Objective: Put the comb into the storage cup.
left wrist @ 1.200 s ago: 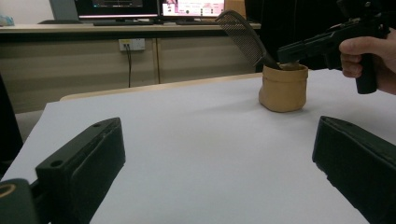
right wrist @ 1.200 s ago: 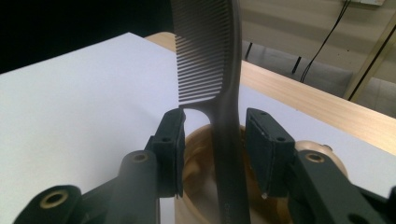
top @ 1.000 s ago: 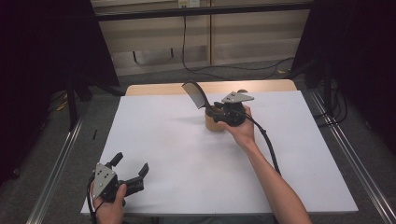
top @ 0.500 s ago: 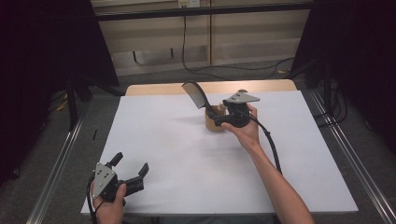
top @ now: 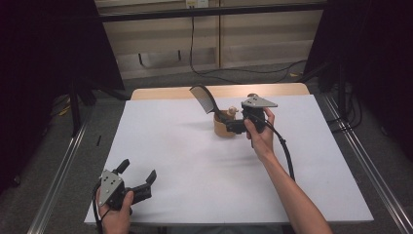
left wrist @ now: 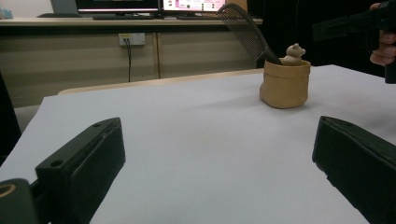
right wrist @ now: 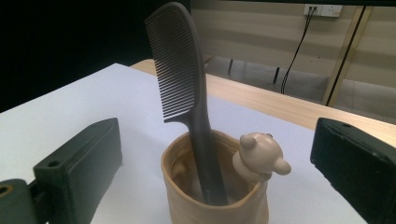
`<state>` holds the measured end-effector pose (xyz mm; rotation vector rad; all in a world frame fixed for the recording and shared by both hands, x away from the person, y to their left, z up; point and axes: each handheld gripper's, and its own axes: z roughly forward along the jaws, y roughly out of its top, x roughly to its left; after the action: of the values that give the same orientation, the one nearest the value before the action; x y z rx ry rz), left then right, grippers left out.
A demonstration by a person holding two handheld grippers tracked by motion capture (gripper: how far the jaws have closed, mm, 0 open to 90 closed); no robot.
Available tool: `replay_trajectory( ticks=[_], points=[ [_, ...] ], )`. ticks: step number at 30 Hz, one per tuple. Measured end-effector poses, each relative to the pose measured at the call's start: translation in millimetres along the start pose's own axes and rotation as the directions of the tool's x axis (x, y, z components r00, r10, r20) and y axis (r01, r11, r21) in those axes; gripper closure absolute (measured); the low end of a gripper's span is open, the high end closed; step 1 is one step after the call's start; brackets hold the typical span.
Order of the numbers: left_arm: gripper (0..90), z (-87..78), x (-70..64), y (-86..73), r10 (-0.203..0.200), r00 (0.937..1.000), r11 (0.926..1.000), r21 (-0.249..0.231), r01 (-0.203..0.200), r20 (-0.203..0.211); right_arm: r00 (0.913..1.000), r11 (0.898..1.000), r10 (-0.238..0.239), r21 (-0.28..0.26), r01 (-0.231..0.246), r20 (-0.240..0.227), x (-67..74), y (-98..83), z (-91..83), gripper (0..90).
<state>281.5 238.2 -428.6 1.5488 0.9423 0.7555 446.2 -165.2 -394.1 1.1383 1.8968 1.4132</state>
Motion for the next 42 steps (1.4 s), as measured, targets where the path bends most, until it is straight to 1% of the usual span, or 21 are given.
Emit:
replay_trajectory(
  ticks=[2,3,5,6,9,12,17,19,22,24,26,27,31,33,36,37,38,40,41,42],
  points=[
    [2.6,-0.2,0.3,0.0,-0.005,1.0000,1.0000,-0.003,0.005,0.001,0.9999,1.000,-0.008,0.009,0.008,0.014,0.2,-0.4,-1.2,1.6],
    [2.6,-0.2,0.6,-0.1,-0.003,1.0000,1.0000,0.000,0.003,0.001,0.9998,1.000,-0.009,0.003,0.009,0.018,-0.2,-1.2,-1.8,1.6],
    [2.6,0.5,0.5,-0.7,-0.004,1.0000,1.0000,0.001,0.004,-0.001,0.9984,1.000,-0.028,0.008,0.027,0.049,-0.9,-2.6,-3.0,1.9],
    [2.6,0.7,0.7,-0.8,-0.003,1.0000,1.0000,0.002,0.003,-0.002,0.9977,1.000,-0.029,0.008,0.029,0.061,-1.6,-3.3,-3.9,2.3],
    [2.6,0.5,0.4,-0.6,-0.004,1.0000,1.0000,0.001,0.004,0.000,0.9973,1.000,-0.013,-0.012,0.014,0.073,-4.0,-5.4,-7.4,2.7],
    [2.6,0.5,-0.1,-0.3,-0.001,1.0000,1.0000,0.000,0.001,0.000,0.9963,1.000,-0.010,-0.019,0.011,0.085,-5.1,-7.1,-11.3,3.1],
    [2.6,-0.6,0.8,-0.8,-0.008,1.0000,1.0000,0.002,0.008,0.002,0.9943,0.999,0.005,-0.034,-0.001,0.106,-7.5,-10.0,-18.0,3.7],
    [2.6,-0.7,1.0,-0.4,-0.010,1.0000,0.9999,-0.005,0.010,0.000,0.9929,0.999,0.001,-0.043,0.004,0.119,-8.2,-11.0,-20.3,4.2],
    [2.6,-0.9,0.8,-0.3,-0.008,1.0000,1.0000,-0.003,0.008,0.001,0.9926,0.998,0.012,-0.057,-0.005,0.121,-7.2,-11.9,-25.0,4.3],
    [2.6,-0.8,0.5,-0.1,-0.003,1.0000,1.0000,-0.002,0.003,0.001,0.9928,0.998,0.004,-0.068,0.004,0.120,-4.6,-12.0,-28.6,4.1],
    [2.6,-0.3,0.0,0.3,-0.005,1.0000,1.0000,-0.007,0.005,0.004,0.9901,0.997,-0.009,-0.075,0.019,0.140,-2.3,-12.3,-31.7,3.9],
    [2.6,-0.3,-0.1,0.3,-0.002,1.0000,1.0000,-0.006,0.002,0.006,0.9897,0.996,-0.013,-0.082,0.025,0.143,-1.9,-12.9,-33.0,3.7],
    [2.6,0.0,0.1,0.4,-0.001,1.0000,1.0000,-0.004,0.001,0.006,0.9870,0.997,-0.011,-0.071,0.023,0.160,-2.6,-15.2,-38.1,3.4],
    [2.6,-0.4,0.7,0.5,-0.001,1.0000,1.0000,-0.006,0.001,0.006,0.9831,0.997,-0.019,-0.075,0.033,0.182,-2.9,-16.1,-40.8,3.5],
    [2.6,-0.7,1.6,0.4,-0.002,1.0000,1.0000,-0.004,0.002,0.002,0.9791,0.996,-0.025,-0.080,0.041,0.202,-4.3,-17.1,-44.7,3.5],
    [2.6,-0.9,1.7,0.4,-0.002,1.0000,1.0000,-0.005,0.002,0.000,0.9793,0.996,-0.022,-0.081,0.039,0.201,-4.5,-17.7,-46.1,3.4],
    [2.6,-1.3,2.2,0.6,0.003,1.0000,1.0000,-0.003,-0.003,-0.001,0.9772,0.996,-0.024,-0.080,0.042,0.211,-4.9,-18.4,-47.4,3.5],
    [2.6,-1.4,1.8,0.6,0.000,1.0000,1.0000,-0.007,0.000,-0.001,0.9744,0.995,-0.037,-0.086,0.057,0.222,-5.6,-20.3,-50.6,3.7],
    [2.6,-1.5,1.6,0.6,0.000,1.0000,1.0000,-0.008,0.000,-0.002,0.9722,0.994,-0.037,-0.089,0.059,0.231,-5.3,-20.9,-52.4,3.7],
    [2.6,-1.5,1.5,0.6,-0.001,1.0000,1.0000,-0.009,0.001,-0.001,0.9719,0.993,-0.037,-0.097,0.061,0.232,-5.2,-21.7,-54.5,3.2]
  ],
)
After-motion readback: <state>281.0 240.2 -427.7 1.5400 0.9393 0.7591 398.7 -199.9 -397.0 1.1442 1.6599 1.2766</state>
